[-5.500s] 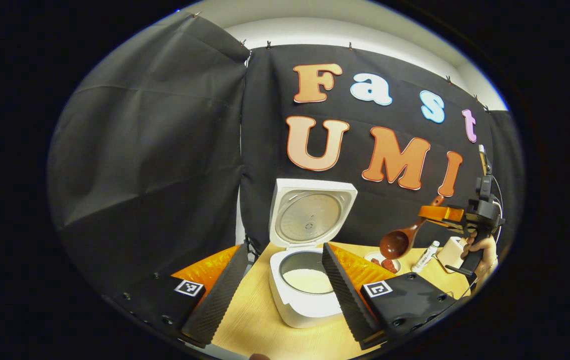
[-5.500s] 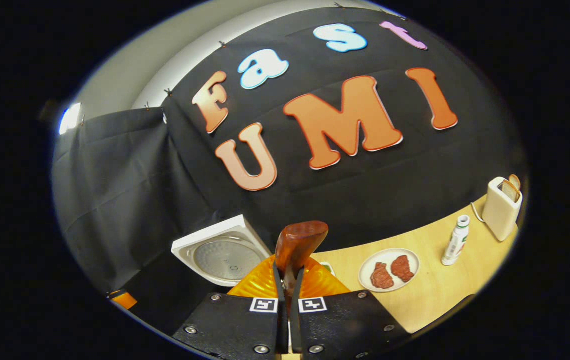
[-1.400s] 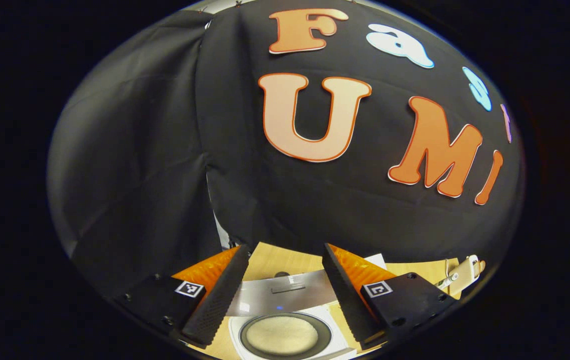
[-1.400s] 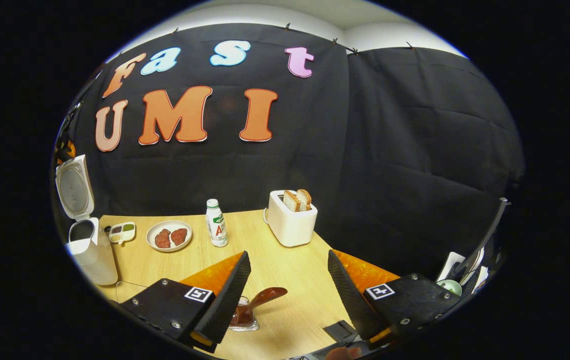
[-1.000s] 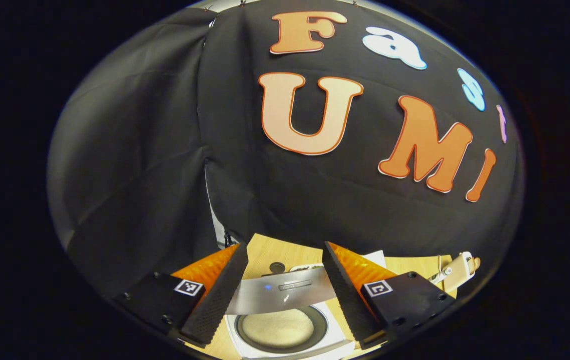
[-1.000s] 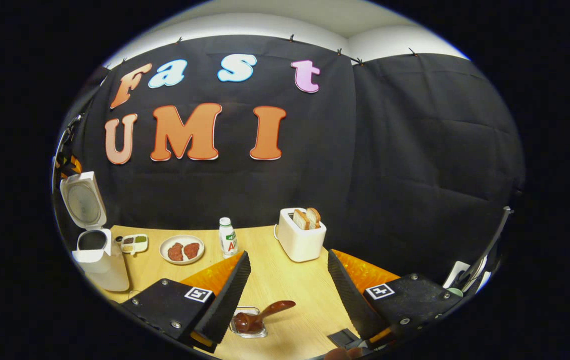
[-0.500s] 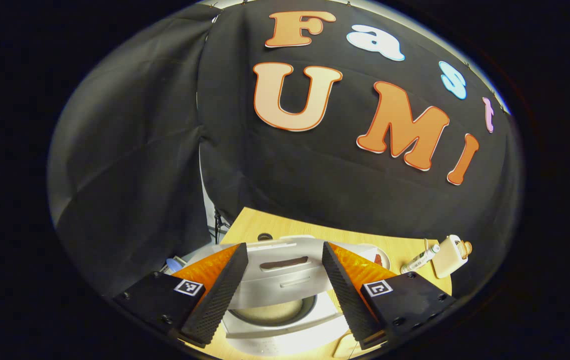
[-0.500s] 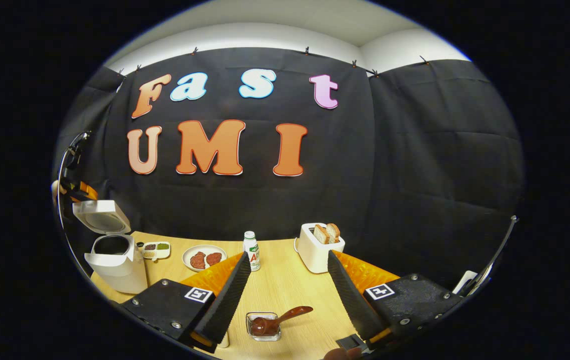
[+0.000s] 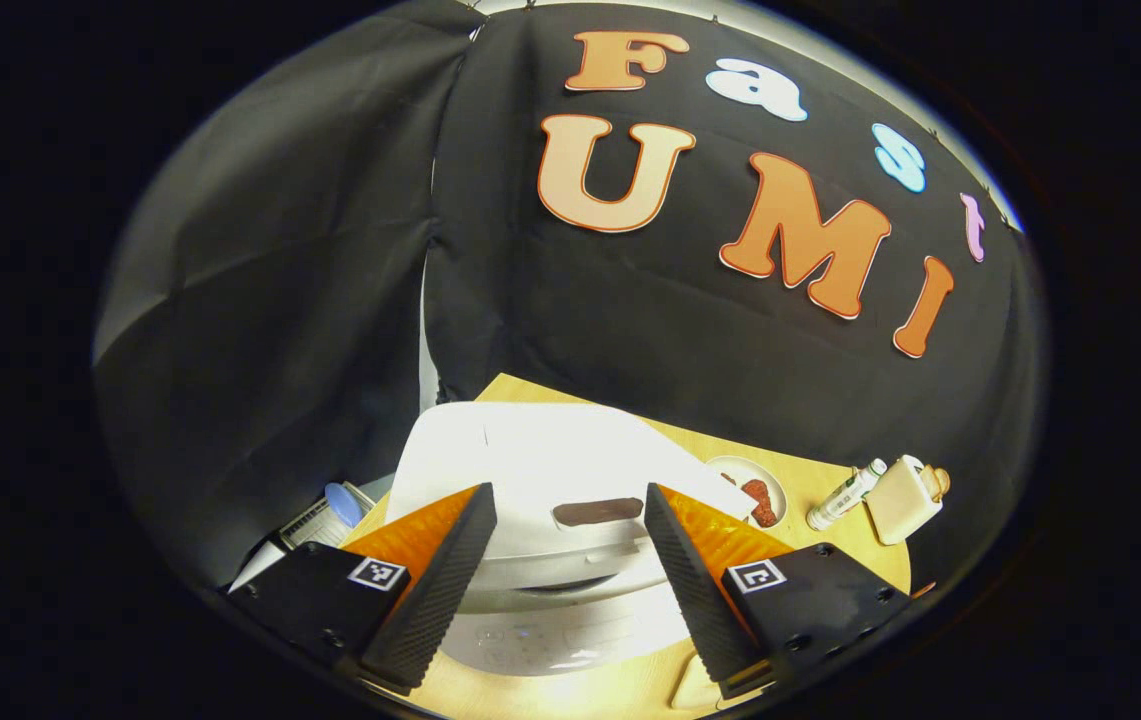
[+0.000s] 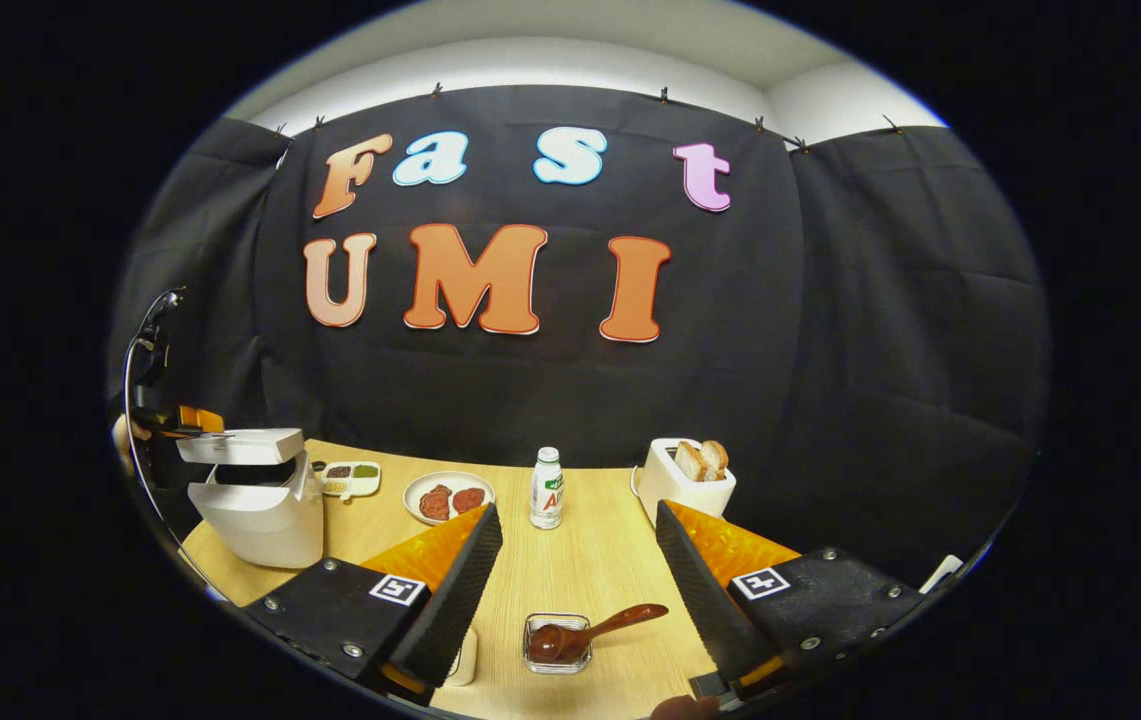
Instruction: Close the left gripper, press the button to open the rice cooker; take a wooden spoon from the chopstick holder with the right hand, scoop a spoonful of rice and pour it into the rice cooker, then put the wooden spoon back into the chopstick holder.
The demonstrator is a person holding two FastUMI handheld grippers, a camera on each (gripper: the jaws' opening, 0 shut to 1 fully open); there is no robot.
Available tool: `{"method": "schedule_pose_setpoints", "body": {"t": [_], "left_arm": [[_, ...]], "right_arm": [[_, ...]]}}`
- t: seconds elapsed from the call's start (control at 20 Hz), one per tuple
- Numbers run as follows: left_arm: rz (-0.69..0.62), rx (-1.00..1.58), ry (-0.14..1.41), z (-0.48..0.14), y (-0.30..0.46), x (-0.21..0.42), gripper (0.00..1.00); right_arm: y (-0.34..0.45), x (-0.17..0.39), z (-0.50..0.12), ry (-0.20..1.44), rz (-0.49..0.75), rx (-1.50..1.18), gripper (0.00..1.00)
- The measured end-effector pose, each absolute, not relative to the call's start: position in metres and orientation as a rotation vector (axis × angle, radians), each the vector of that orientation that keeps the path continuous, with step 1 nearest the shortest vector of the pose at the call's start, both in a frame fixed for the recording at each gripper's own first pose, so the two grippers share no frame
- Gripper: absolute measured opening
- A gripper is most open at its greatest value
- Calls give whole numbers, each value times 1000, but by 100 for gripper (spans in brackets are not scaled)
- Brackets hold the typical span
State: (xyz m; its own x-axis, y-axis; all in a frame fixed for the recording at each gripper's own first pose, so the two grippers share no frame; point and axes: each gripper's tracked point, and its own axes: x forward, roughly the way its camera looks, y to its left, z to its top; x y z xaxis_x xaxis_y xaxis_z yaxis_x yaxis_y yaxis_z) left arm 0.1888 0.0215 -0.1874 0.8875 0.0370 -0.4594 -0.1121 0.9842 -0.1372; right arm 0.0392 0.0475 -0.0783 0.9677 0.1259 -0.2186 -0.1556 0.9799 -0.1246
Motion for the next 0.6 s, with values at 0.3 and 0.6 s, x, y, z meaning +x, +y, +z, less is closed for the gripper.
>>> {"method": "schedule_pose_setpoints", "body": {"t": [0.3, 0.6], "left_arm": [[84, -110, 550, -234, 14, 183, 100], [10, -124, 607, -263, -12, 188, 100]], "right_arm": [[45, 34, -94, 246, 145, -125, 96], [37, 34, -100, 270, 119, -89, 96]]}}
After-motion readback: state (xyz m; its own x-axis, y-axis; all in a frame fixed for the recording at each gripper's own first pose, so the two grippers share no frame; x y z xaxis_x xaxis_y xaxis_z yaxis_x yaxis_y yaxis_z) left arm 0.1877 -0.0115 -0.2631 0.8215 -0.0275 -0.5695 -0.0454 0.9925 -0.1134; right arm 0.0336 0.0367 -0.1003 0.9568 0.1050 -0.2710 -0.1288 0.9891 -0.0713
